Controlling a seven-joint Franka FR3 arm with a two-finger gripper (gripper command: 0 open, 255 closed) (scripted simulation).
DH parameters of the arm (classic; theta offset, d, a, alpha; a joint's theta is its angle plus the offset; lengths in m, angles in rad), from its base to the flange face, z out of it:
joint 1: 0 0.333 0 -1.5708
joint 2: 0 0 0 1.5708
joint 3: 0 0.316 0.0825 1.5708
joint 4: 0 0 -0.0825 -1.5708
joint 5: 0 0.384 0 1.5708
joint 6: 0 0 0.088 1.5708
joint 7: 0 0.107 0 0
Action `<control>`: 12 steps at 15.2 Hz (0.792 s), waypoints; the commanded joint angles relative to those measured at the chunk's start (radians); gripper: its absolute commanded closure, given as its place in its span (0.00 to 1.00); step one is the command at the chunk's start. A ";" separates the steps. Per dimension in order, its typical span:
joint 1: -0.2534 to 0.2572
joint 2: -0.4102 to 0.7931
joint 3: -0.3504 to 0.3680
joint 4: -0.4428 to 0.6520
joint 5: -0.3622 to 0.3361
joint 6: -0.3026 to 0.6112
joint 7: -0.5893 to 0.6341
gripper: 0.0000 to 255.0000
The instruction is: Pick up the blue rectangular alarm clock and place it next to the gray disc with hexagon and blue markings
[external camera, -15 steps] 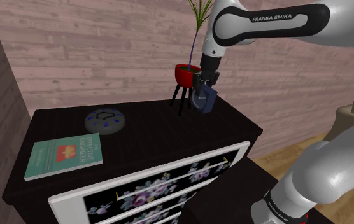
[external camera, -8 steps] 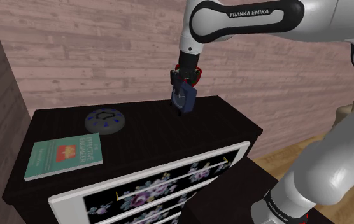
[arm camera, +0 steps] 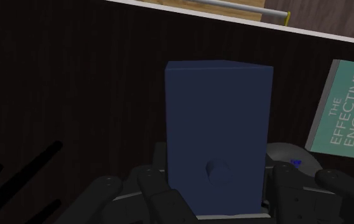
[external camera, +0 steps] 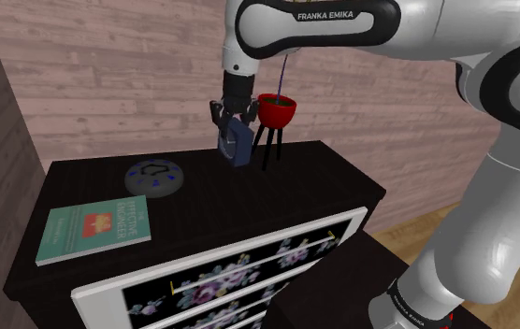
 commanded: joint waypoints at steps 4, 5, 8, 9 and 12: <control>0.004 0.014 0.002 -0.045 -0.004 0.059 0.010 1.00; 0.004 0.015 0.002 -0.057 -0.005 0.073 0.011 1.00; 0.004 0.020 0.002 -0.092 -0.006 0.112 0.012 1.00; 0.004 0.022 0.002 -0.103 -0.007 0.125 0.013 1.00; 0.004 0.029 0.001 -0.134 -0.010 0.163 0.014 1.00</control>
